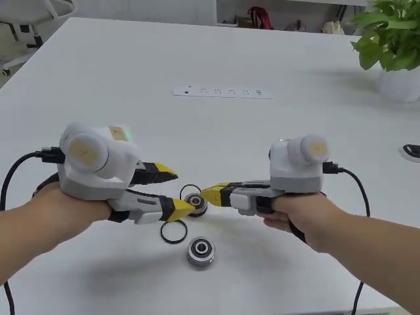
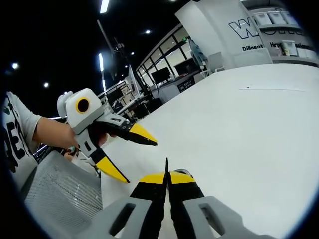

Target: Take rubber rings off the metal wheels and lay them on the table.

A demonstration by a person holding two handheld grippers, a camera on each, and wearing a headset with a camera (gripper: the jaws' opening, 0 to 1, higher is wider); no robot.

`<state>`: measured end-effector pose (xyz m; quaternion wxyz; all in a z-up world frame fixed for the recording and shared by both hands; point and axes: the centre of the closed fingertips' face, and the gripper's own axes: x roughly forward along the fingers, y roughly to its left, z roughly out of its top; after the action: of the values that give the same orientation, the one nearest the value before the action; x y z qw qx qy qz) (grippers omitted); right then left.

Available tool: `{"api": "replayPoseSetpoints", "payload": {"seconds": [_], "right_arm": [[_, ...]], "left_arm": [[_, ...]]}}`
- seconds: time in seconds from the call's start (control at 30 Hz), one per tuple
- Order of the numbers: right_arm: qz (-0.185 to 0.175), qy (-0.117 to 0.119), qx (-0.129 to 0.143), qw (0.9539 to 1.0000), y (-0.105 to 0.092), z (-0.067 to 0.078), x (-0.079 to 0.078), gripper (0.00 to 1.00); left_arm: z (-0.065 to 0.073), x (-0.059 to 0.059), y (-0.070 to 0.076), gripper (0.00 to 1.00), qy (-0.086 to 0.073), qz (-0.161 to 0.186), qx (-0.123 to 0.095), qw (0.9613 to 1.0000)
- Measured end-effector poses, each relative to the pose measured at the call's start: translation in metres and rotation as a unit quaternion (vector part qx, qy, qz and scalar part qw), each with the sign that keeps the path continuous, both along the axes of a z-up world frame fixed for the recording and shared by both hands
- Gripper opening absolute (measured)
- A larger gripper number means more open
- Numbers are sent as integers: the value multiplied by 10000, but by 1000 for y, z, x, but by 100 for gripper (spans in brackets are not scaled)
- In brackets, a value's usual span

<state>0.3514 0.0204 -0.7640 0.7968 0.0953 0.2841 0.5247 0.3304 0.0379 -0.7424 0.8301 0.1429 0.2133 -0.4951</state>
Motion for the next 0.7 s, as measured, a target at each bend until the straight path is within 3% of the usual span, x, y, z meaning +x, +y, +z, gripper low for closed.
{"api": "replayPoseSetpoints", "payload": {"seconds": [0.4,0.7], "right_arm": [[125,69,180,9997,9,9,-9,0],[369,227,181,9989,19,5,-23,0]], "left_arm": [[0,-9,11,51,1,-3,15,10000],[-4,-22,17,55,-36,-161,148,9998]]}}
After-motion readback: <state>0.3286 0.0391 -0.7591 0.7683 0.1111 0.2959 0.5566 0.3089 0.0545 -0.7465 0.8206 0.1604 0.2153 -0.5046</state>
